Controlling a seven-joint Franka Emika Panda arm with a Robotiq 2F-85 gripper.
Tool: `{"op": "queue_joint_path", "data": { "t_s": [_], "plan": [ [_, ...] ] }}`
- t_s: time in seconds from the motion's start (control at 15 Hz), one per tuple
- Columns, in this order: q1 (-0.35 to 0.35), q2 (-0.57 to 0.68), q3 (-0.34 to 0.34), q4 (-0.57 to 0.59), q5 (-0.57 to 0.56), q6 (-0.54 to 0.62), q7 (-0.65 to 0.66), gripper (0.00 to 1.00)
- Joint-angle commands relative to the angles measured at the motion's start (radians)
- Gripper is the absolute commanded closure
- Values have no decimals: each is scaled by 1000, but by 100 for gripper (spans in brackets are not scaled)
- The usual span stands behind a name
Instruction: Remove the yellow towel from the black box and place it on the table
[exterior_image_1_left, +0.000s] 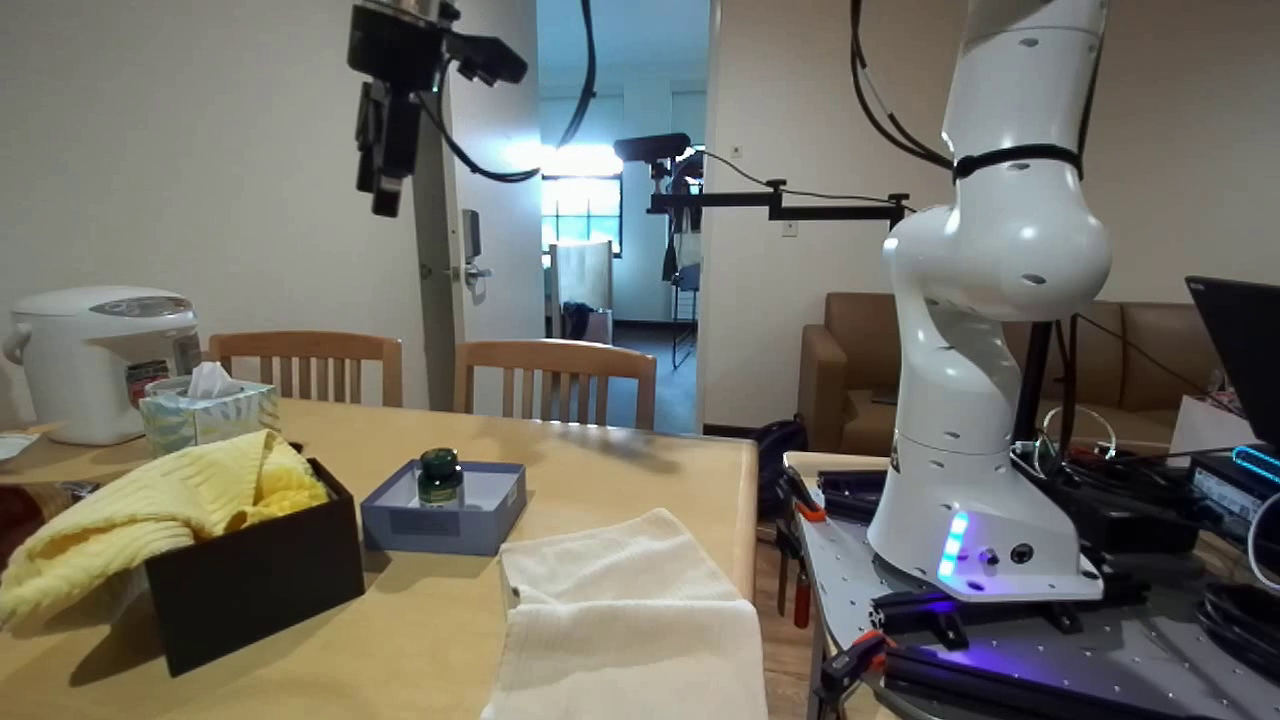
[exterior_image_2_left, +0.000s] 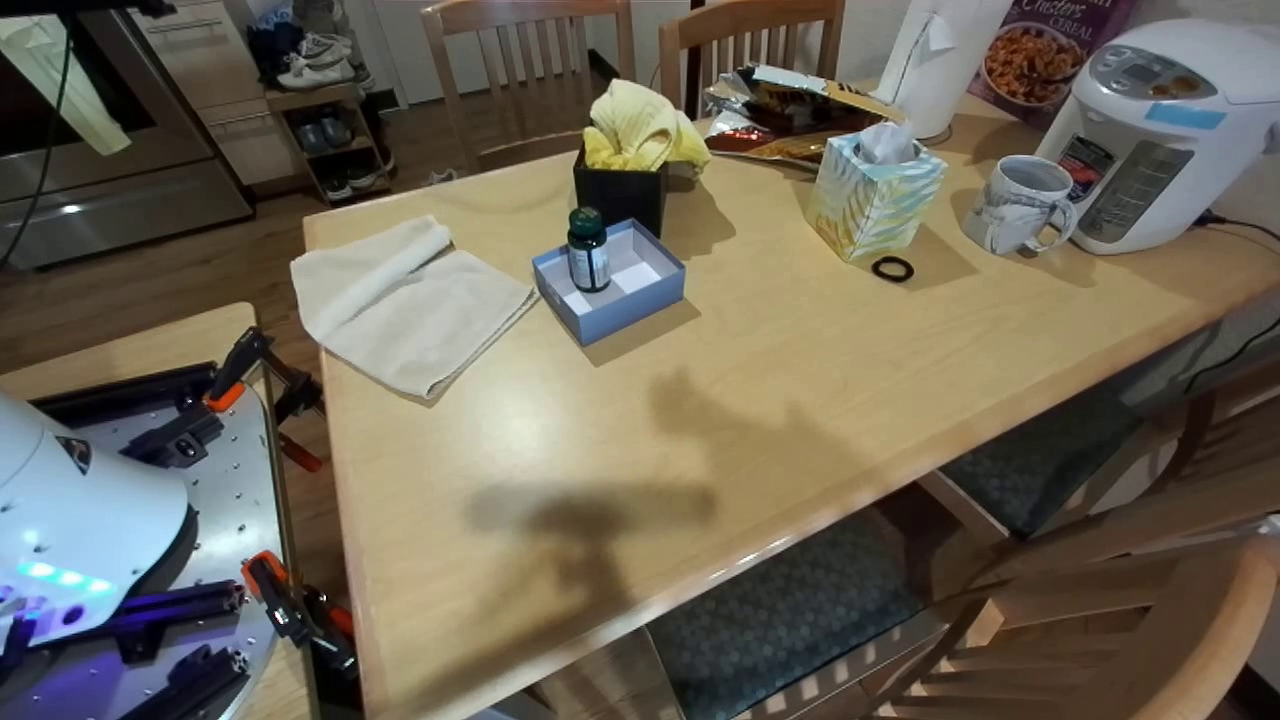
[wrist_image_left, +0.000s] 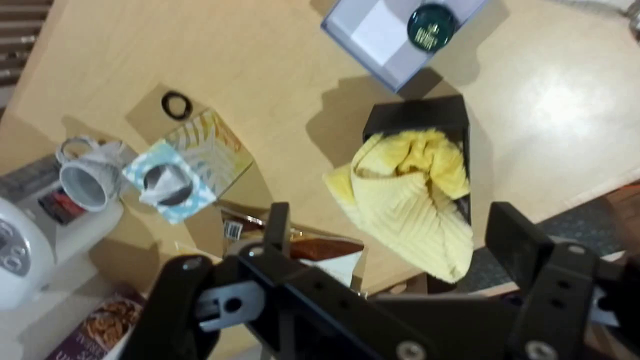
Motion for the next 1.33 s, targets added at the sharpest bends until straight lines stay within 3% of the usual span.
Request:
{"op": "queue_joint_path", "data": {
  "t_s": [0.0,0.2,0.33,0.73,0.8,0.87,1.07,1.27],
  "plan": [
    [5,217,2,233,100,27,-165,0],
    [-46,376,55,409,186,-45,-283,0],
    [-57,506,75,520,180,-90,-327,0],
    [-76,758,105,843,148,-404,-443,0],
    [-69,721,96,833,131,-431,-433,0],
    [-67,706,93,748,142,-350,-397,0],
    [-65,717,92,810,141,-403,-406,0],
    [-69,815,107,913,163,-517,-440,0]
  ]
}}
